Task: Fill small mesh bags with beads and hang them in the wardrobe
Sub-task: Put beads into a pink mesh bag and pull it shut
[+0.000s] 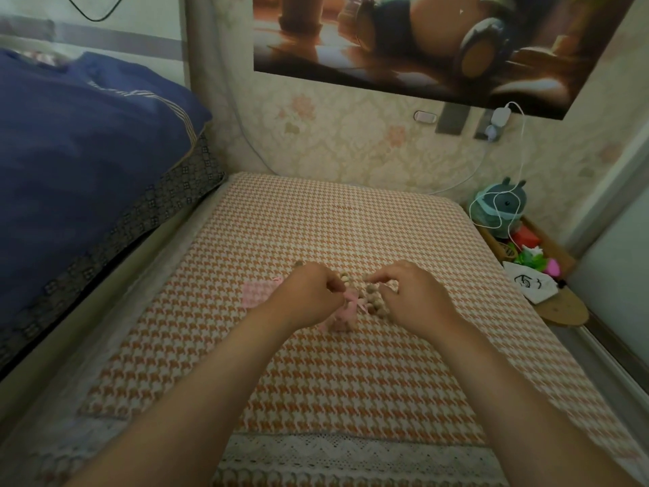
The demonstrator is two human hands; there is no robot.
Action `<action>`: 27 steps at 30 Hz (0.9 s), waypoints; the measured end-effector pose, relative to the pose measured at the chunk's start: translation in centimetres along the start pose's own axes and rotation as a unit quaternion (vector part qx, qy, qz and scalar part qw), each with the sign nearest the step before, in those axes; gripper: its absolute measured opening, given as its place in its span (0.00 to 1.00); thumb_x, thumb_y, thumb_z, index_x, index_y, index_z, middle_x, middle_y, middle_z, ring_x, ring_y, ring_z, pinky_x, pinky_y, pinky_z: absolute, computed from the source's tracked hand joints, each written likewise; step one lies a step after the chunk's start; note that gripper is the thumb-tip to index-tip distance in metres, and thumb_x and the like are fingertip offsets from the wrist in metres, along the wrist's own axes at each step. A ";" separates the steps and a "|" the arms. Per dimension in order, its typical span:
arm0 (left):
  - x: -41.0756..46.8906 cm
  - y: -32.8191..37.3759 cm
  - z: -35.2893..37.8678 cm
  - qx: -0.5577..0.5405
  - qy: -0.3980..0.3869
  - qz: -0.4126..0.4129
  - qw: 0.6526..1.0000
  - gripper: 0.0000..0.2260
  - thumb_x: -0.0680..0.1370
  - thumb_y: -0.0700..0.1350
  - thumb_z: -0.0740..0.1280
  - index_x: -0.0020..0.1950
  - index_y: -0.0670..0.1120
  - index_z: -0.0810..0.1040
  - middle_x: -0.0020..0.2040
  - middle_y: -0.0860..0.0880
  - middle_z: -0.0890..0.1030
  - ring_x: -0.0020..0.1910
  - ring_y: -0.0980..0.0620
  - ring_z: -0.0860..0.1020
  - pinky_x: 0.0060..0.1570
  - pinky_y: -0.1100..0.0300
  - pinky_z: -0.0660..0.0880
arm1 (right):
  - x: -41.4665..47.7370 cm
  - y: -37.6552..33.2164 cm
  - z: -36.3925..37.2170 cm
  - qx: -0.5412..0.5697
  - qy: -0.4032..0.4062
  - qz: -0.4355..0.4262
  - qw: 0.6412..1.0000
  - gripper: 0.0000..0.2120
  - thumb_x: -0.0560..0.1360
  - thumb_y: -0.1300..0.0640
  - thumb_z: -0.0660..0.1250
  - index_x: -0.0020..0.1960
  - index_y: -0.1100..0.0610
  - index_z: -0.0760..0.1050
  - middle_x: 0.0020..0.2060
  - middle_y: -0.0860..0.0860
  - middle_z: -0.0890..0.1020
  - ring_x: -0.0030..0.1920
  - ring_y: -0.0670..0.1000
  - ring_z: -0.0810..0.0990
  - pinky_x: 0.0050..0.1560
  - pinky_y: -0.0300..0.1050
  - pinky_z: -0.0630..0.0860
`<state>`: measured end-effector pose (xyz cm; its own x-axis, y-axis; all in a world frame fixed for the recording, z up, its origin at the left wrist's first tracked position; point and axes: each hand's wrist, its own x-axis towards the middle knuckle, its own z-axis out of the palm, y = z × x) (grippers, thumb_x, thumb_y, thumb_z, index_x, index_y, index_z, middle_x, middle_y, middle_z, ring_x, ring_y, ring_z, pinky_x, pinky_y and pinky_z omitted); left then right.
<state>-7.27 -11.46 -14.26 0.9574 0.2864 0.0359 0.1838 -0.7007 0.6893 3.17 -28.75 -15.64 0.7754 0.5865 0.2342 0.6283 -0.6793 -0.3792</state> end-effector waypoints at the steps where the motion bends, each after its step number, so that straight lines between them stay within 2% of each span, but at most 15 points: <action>1: 0.0 0.0 0.1 0.003 -0.001 0.001 1.000 0.08 0.78 0.43 0.68 0.55 0.46 0.85 0.54 0.50 0.84 0.51 0.51 0.82 0.48 0.58 0.79 | 0.0 0.7 0.0 -0.013 -0.007 0.025 1.000 0.10 0.80 0.54 0.66 0.58 0.44 0.81 0.60 0.42 0.79 0.51 0.43 0.78 0.49 0.43 0.76; 3: 0.1 0.1 0.3 0.010 -0.003 0.003 1.000 0.08 0.78 0.44 0.68 0.54 0.47 0.84 0.53 0.50 0.84 0.49 0.50 0.83 0.49 0.54 0.81 | -0.2 2.1 0.3 -0.040 -0.038 0.070 0.996 0.11 0.80 0.54 0.66 0.60 0.44 0.80 0.62 0.44 0.79 0.55 0.48 0.80 0.51 0.46 0.78; 8: 0.8 0.0 0.7 0.017 -0.006 -0.001 1.000 0.09 0.79 0.45 0.67 0.57 0.47 0.83 0.52 0.49 0.84 0.48 0.50 0.83 0.48 0.54 0.81 | -0.6 3.8 1.6 -0.056 -0.116 0.122 0.984 0.15 0.79 0.52 0.67 0.66 0.48 0.78 0.64 0.47 0.80 0.61 0.51 0.79 0.58 0.48 0.78; 12: 1.4 0.0 0.9 0.027 -0.010 0.005 1.000 0.10 0.78 0.45 0.68 0.59 0.48 0.83 0.55 0.52 0.84 0.51 0.54 0.82 0.50 0.61 0.78 | -0.1 3.8 2.4 -0.054 -0.119 0.121 0.984 0.13 0.78 0.55 0.67 0.61 0.49 0.80 0.53 0.46 0.81 0.52 0.49 0.80 0.52 0.48 0.80; 14: 1.5 0.0 1.0 0.030 -0.007 0.010 0.999 0.11 0.79 0.46 0.68 0.60 0.48 0.82 0.58 0.52 0.83 0.52 0.56 0.81 0.48 0.64 0.74 | 0.3 3.6 2.7 -0.061 -0.120 0.119 0.984 0.11 0.78 0.54 0.66 0.59 0.49 0.81 0.52 0.46 0.82 0.51 0.50 0.80 0.51 0.47 0.79; 18: 1.7 -0.2 0.8 0.036 -0.014 0.018 0.999 0.12 0.78 0.45 0.68 0.61 0.47 0.82 0.60 0.52 0.81 0.53 0.56 0.80 0.48 0.64 0.75 | 1.0 2.4 2.3 -0.082 -0.064 0.131 0.986 0.12 0.79 0.55 0.65 0.61 0.49 0.79 0.54 0.47 0.83 0.51 0.51 0.81 0.48 0.47 0.79; 22: 1.7 -0.3 0.5 0.037 -0.012 0.021 0.999 0.13 0.77 0.44 0.68 0.61 0.48 0.82 0.60 0.52 0.81 0.54 0.55 0.79 0.49 0.63 0.75 | 1.0 -0.4 0.8 0.054 0.037 0.071 0.995 0.07 0.78 0.50 0.69 0.56 0.47 0.80 0.48 0.41 0.83 0.47 0.43 0.81 0.45 0.42 0.77; 23: 1.8 -0.4 0.5 0.035 -0.010 0.022 0.999 0.12 0.78 0.43 0.67 0.61 0.48 0.82 0.59 0.52 0.82 0.53 0.56 0.79 0.48 0.65 0.74 | 0.9 -1.1 0.5 0.098 0.047 0.051 0.993 0.06 0.77 0.49 0.70 0.54 0.47 0.81 0.46 0.40 0.83 0.44 0.40 0.80 0.45 0.40 0.76; 25: 1.8 -0.6 0.4 0.027 -0.006 0.024 0.999 0.12 0.78 0.42 0.66 0.60 0.47 0.82 0.56 0.52 0.83 0.43 0.60 0.78 0.40 0.71 0.71 | 0.4 -2.5 0.2 0.156 0.044 0.011 0.987 0.06 0.76 0.48 0.72 0.52 0.46 0.82 0.44 0.38 0.83 0.38 0.36 0.78 0.43 0.36 0.75; 27: 1.8 -0.6 0.4 0.017 -0.004 0.025 1.000 0.11 0.78 0.42 0.66 0.58 0.48 0.83 0.52 0.51 0.84 0.37 0.62 0.76 0.33 0.72 0.68 | -0.2 -3.2 0.3 0.159 0.031 -0.026 0.986 0.05 0.76 0.47 0.72 0.50 0.45 0.82 0.43 0.37 0.83 0.36 0.34 0.77 0.39 0.33 0.72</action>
<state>-5.56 -10.76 -14.89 0.9675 0.2450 0.0634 0.1429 -0.7356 0.6621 0.99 -26.55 -14.73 0.7518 0.5813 0.3112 0.6226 -0.4708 -0.6251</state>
